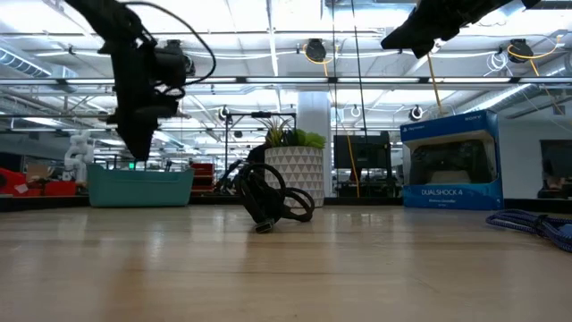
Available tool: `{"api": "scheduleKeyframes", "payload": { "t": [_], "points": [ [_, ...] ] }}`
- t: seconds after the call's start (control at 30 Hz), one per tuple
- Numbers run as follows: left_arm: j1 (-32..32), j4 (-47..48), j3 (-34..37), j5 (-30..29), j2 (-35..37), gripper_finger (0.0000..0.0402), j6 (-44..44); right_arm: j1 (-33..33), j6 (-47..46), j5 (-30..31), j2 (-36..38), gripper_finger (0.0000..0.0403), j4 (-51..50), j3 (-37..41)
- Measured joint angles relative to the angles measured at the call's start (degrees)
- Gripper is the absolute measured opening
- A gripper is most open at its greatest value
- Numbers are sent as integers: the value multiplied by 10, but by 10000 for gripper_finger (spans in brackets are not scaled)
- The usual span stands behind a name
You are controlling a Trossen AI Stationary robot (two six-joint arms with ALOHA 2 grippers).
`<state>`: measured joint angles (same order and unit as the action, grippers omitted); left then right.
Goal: Pick and place USB-C Cables
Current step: Put the violet USB cable into the blue bin
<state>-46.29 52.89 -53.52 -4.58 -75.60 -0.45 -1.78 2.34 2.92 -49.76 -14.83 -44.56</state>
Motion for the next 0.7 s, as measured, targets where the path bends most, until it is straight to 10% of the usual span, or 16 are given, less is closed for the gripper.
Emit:
{"api": "scheduleKeyframes", "payload": {
  "t": [0.7],
  "points": [
    [387, 50, -12, -16, 226, 92, -197, 0, -17, 0, 0, 0, 64, 0]
  ]
}}
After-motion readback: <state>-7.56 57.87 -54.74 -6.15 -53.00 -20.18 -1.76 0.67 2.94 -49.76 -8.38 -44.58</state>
